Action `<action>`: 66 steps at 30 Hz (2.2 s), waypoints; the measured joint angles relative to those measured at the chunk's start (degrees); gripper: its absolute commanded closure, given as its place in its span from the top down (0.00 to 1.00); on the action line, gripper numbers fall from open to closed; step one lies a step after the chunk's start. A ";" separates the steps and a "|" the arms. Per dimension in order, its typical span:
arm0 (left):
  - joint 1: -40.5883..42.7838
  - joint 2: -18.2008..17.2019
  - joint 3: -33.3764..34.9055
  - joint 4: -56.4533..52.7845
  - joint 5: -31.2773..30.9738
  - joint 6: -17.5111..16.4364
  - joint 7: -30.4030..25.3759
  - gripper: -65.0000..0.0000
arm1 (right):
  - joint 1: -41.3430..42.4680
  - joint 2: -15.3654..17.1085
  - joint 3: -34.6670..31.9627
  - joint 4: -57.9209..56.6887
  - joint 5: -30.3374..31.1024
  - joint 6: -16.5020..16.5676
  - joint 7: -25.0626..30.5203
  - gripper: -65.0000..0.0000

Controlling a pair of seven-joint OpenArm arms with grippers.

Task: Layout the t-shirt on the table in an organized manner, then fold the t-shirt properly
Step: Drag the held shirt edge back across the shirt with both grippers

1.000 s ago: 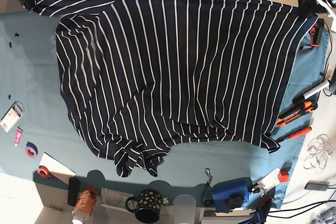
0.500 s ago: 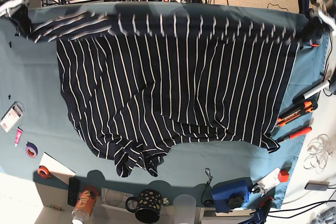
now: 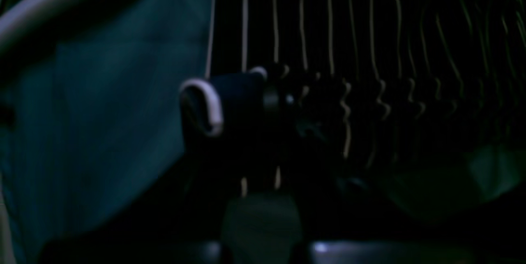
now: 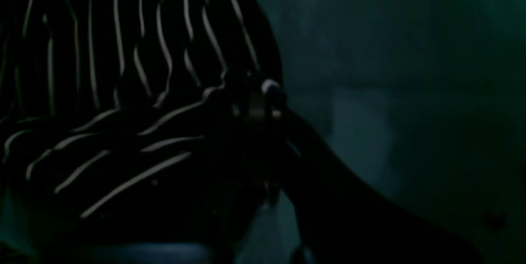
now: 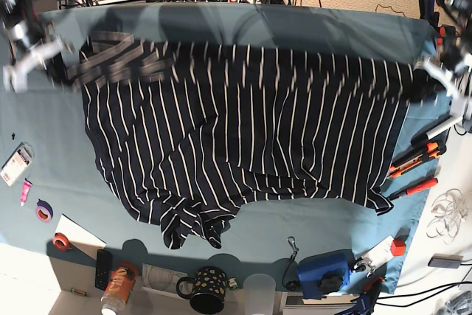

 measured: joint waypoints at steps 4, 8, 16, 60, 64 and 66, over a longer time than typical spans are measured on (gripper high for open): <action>-3.28 0.02 4.59 -0.26 6.62 3.26 -2.29 0.00 | 3.15 0.02 -5.01 -0.02 -8.79 0.04 6.01 0.00; -4.07 0.00 8.09 -0.37 12.79 5.31 -8.41 0.00 | 4.39 0.02 -9.11 -0.09 -17.44 -1.90 11.56 0.00; -4.11 0.02 12.55 -0.48 17.64 7.80 -13.20 0.00 | 4.39 0.02 -12.37 -0.20 -24.98 -6.91 18.60 0.00; -2.51 0.02 -7.37 8.81 7.26 3.45 -9.35 0.46 | 10.84 3.17 3.56 -1.36 0.50 -1.53 5.79 0.31; 0.85 0.02 -16.04 9.18 1.99 -0.24 -5.49 0.46 | 9.75 3.15 10.88 -1.46 2.03 -1.55 1.62 0.31; 2.89 0.02 -18.21 9.14 1.29 -0.90 -5.05 0.46 | 7.56 3.15 11.63 -1.49 2.49 -1.53 1.53 0.31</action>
